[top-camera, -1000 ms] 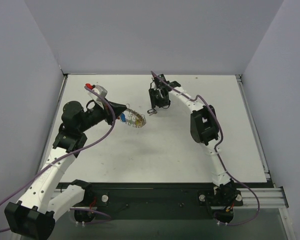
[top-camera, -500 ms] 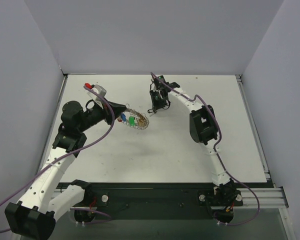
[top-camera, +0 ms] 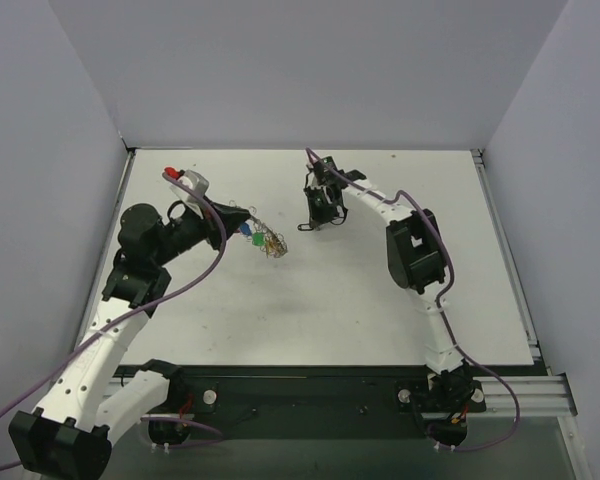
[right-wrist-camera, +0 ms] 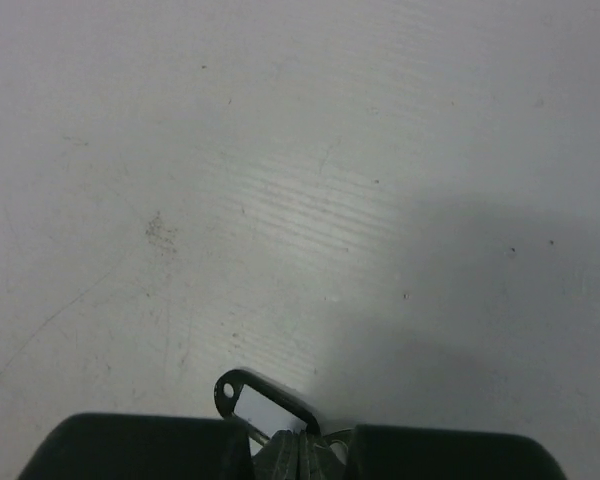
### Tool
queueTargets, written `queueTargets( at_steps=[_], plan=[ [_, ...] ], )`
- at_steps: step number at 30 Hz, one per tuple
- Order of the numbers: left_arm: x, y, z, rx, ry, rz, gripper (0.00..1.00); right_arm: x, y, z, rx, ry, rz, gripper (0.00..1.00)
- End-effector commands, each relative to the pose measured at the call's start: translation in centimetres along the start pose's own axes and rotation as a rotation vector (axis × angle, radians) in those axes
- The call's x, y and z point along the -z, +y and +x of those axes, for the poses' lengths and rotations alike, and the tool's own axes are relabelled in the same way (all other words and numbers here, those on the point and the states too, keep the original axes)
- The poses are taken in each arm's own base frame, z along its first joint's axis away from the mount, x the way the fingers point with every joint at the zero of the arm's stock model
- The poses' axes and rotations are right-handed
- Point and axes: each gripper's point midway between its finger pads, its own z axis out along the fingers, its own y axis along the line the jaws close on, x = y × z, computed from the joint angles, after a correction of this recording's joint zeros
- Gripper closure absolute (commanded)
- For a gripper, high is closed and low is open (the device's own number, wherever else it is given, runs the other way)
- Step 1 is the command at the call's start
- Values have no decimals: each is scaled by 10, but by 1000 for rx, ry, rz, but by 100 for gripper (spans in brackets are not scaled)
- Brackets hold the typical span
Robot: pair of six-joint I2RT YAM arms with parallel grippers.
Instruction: Put the keys on the keyring
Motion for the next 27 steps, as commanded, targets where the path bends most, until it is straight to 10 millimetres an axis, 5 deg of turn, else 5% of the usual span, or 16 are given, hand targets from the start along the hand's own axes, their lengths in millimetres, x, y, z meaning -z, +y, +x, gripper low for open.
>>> queueTargets(
  at_steps=[1, 8, 11, 20, 24, 27],
  plan=[
    [10, -16, -32, -62, -97, 44, 100, 67, 19, -17, 23, -72, -61, 100],
    [24, -33, -31, -98, -87, 88, 100, 151, 47, -13, 53, -146, -174, 100],
    [32, -43, -32, -137, -79, 122, 100, 205, 65, -10, 74, -202, -266, 100],
    [57, -94, -26, -218, -72, 372, 100, 317, 140, 35, 238, -197, -616, 100],
    [65, -107, -26, -246, -97, 425, 100, 345, 171, 54, 299, -177, -715, 100],
    [68, -107, -22, -251, -90, 413, 100, 328, 157, 57, 270, -173, -613, 100]
  ],
)
